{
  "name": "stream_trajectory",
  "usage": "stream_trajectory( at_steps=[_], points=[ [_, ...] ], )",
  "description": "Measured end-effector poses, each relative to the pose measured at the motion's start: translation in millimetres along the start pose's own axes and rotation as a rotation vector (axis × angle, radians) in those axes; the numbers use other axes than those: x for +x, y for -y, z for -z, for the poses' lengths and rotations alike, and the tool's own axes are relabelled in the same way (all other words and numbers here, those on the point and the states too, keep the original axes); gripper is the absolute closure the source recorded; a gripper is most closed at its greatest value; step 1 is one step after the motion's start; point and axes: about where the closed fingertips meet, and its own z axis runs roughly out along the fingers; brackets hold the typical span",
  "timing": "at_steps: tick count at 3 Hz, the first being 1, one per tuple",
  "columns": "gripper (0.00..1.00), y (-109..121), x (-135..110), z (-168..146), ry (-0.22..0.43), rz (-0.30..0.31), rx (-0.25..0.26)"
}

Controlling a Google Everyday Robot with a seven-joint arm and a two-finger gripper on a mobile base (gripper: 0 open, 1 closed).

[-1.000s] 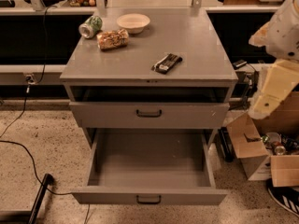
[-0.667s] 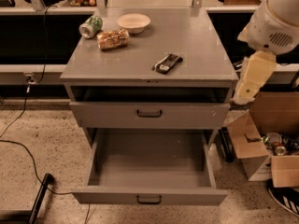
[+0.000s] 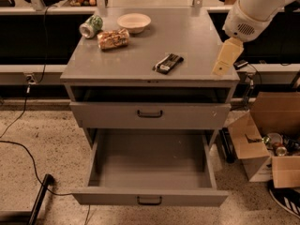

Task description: Place rxbar chocolate into middle drawer

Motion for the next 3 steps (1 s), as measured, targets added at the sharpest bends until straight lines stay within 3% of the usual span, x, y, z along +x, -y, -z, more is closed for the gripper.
stream_trajectory(
  at_steps=[1, 2, 3],
  points=[
    [0.00, 38, -8, -29, 0.058, -0.055, 0.042],
    [0.00, 60, -26, -56, 0.187, -0.158, 0.062],
    [0.00, 62, -59, -89, 0.364, -0.288, 0.024]
  ],
)
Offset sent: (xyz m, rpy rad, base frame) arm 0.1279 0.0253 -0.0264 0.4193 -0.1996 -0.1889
